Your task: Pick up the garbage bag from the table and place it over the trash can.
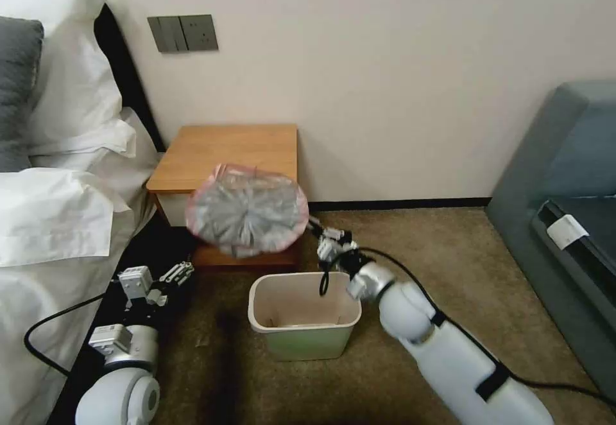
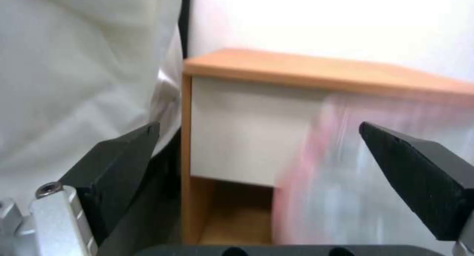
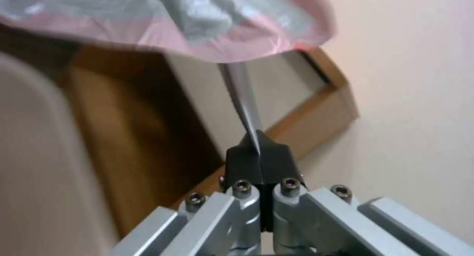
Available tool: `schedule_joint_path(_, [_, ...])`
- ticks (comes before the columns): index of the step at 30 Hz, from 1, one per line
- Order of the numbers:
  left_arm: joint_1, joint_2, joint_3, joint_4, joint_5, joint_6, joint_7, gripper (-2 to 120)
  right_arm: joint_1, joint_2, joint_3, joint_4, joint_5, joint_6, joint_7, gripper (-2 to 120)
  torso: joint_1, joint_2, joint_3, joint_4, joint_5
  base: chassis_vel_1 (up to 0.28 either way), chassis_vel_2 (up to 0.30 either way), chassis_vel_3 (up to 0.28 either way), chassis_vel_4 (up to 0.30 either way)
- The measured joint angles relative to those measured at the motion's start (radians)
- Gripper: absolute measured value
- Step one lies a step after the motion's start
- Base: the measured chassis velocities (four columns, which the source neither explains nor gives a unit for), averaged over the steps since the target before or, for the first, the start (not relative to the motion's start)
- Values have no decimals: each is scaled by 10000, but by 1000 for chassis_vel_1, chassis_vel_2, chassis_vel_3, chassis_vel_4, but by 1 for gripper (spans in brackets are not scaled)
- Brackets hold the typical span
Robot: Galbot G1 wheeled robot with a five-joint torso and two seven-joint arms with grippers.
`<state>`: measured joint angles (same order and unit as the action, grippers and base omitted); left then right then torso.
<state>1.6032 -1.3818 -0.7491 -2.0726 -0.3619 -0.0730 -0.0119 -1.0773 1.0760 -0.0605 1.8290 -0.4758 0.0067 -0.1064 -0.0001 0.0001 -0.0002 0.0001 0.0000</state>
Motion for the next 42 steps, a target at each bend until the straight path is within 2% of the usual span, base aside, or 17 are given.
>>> schedule_joint_path(6, [68, 11, -62, -334, -296, 66, -28, 100, -1048, -670, -145, 383, -541, 342, -73, 0, 0, 0, 0, -3, 1, 0, 0, 0, 0])
schedule_joint_path(16, [116, -13, 86, -380, -263, 126, -43, 100, -1356, -914, -88, 371, -812, 747, -31, 0, 0, 1, 1, -1, 1, 0, 0, 0, 0])
schedule_joint_path(24, [39, -16, 282, -325, -109, 233, -47, 100, -1222, -1403, -56, 650, 181, 704, -295, 2, 0, 1, 1, 0, 1, 0, 0, 0, 0])
schedule_joint_path(28, [-109, 3, 411, -137, 64, 280, -47, 100, -912, -2324, -452, 1052, 2327, 95, -692, 22, 0, 0, 2, -1, 0, 0, 0, 0, 0])
schedule_joint_path(29, [-109, 3, 411, -137, 64, 280, -47, 100, -912, -2324, -452, 1052, 2327, 95, -692, 22, 0, 0, 2, -1, 0, 0, 0, 0, 0])
schedule_joint_path(31, [-215, 27, 492, -63, 82, 329, -49, 100, -775, -2854, -504, 1262, 3158, -267, -829, 32, 0, 1, 2, 0, 0, 0, 0, 0, 0])
schedule_joint_path(32, [-215, 27, 492, -63, 82, 329, -49, 100, -775, -2854, -504, 1262, 3158, -267, -829, 32, 0, 1, 2, 0, 0, 0, 0, 0, 0])
schedule_joint_path(35, [-367, 109, 625, 58, 90, 393, -49, 100, -900, -3598, -107, 1486, 3639, -298, -1027, 46, 0, 0, 2, 0, 1, 0, 0, 0, 0])
schedule_joint_path(36, [-367, 109, 625, 58, 90, 393, -49, 100, -900, -3598, -107, 1486, 3639, -298, -1027, 46, 0, 0, 2, 0, 1, 0, 0, 0, 0])
schedule_joint_path(40, [-512, 277, 758, 146, 46, 584, -49, 100, -1542, -4276, 913, 1956, 4040, -156, -1186, 65, 0, 0, 2, -2, 1, 0, 0, 0, 0])
schedule_joint_path(41, [-512, 277, 758, 146, 46, 584, -49, 100, -1542, -4276, 913, 1956, 4040, -156, -1186, 65, 0, 0, 2, -2, 1, 0, 0, 0, 0])
schedule_joint_path(42, [-541, 334, 789, 127, -30, 682, -53, 100, -1700, -4369, 1205, 2091, 4135, -133, -1199, 70, 0, -1, 2, -2, 1, 0, 0, 0, 0])
